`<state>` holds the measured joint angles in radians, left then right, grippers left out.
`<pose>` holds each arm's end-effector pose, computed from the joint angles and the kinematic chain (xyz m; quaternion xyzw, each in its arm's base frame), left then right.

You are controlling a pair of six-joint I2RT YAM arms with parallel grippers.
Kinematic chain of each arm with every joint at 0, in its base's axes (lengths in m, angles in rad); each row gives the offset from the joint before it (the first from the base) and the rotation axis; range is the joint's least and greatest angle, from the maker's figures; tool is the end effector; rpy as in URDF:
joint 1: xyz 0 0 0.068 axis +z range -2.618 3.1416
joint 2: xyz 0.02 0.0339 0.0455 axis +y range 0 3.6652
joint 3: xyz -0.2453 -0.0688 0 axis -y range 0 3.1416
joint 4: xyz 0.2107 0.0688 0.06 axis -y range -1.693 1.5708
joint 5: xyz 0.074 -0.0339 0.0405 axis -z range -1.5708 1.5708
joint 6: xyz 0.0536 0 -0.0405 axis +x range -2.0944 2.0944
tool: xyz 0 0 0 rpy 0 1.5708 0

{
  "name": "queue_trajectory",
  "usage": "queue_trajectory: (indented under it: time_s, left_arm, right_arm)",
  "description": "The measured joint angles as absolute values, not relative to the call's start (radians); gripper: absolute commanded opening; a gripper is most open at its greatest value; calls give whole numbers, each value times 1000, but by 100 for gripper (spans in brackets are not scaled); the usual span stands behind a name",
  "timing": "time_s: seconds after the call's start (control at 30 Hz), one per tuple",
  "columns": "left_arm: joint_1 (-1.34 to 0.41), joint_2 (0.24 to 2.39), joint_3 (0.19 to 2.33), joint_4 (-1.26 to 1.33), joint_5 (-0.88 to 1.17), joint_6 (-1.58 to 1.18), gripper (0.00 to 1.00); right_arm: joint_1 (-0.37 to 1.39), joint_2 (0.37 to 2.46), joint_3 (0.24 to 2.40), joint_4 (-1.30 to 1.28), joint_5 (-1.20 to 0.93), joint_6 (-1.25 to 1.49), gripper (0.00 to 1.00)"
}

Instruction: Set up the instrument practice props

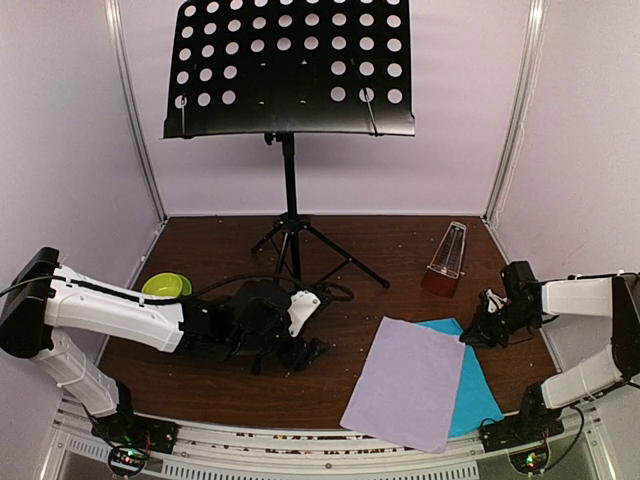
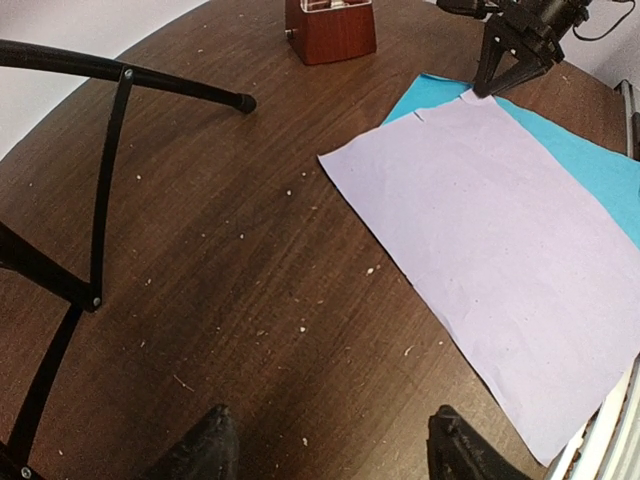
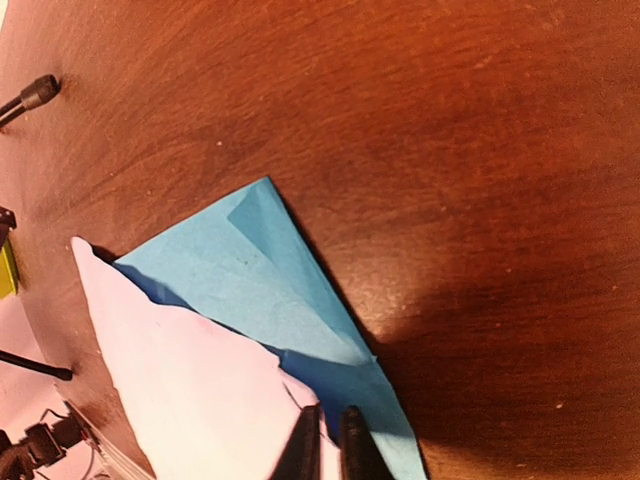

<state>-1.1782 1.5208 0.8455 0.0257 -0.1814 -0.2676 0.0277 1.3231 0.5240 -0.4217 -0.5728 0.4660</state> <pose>0.1278 -0.2833 0.1970 0.3561 0.8189 -0.2320 0.3856 0.1897 0.0343 0.1303 0.1574 0.9327 0.3106 0.0940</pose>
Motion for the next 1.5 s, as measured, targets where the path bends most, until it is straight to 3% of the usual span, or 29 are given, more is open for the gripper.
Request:
queue_trajectory:
  time_s: [0.33, 0.73, 0.93, 1.5]
  left_arm:
    - [-1178, 1511, 846, 10, -206, -274, 69]
    - [-1183, 1468, 879, -26, -206, -259, 72]
    - [-1185, 1477, 973, -38, -193, -221, 75]
    - [-1093, 1463, 1197, -204, 149, 84, 80]
  right_arm:
    - [28, 1201, 524, -440, -609, 488, 0]
    - [126, 1007, 542, -354, -677, 814, 0]
    - [201, 962, 665, -306, -685, 890, 0]
    - [525, 898, 933, -422, -831, 708, 0]
